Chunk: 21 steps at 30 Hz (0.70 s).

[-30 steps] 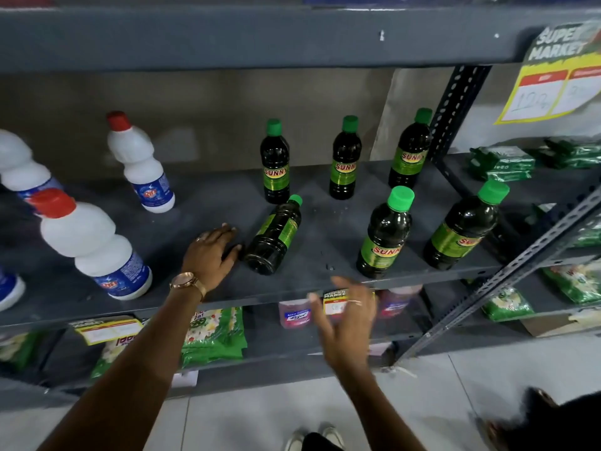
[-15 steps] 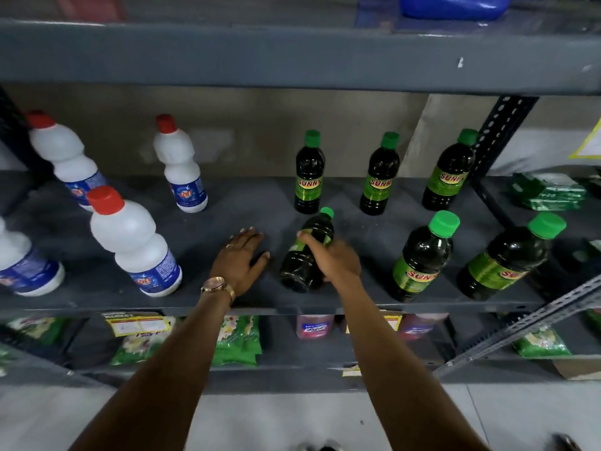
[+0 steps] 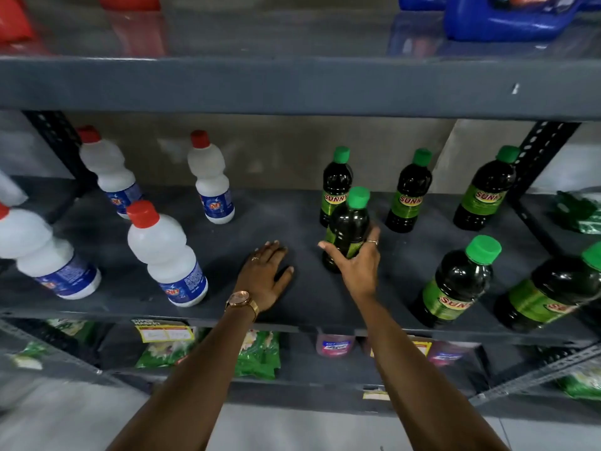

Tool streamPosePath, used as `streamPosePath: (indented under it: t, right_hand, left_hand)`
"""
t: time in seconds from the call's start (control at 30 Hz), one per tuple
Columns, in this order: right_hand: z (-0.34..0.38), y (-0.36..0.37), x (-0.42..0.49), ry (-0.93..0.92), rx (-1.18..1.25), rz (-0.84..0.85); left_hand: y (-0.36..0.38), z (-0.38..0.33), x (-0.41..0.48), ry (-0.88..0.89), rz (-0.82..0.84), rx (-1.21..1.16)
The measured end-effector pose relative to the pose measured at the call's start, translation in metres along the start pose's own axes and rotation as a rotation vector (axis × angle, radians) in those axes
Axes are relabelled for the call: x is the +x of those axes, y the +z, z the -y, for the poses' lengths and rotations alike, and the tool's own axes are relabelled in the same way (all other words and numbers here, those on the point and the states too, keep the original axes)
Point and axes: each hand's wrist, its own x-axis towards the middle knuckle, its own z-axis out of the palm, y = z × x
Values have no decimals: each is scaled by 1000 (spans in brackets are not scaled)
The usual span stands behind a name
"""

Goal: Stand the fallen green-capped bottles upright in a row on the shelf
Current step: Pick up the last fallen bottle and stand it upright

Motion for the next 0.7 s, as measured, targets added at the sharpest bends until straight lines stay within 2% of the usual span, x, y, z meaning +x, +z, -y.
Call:
streamPosePath:
  t: [0.1, 0.3, 0.6, 0.7]
  right_hand:
    - [-4, 0, 11, -1, -53, 66]
    - [-21, 1, 4, 24, -2, 123]
    - [-12, 7, 5, 21, -176, 41]
    - [-15, 4, -1, 16, -86, 97]
  left_hand:
    - [1, 1, 0, 3, -17, -10]
    - [1, 0, -1, 9, -29, -15]
    - [0, -2, -1, -8, -10, -2]
    - [0, -1, -2, -3, -25, -1]
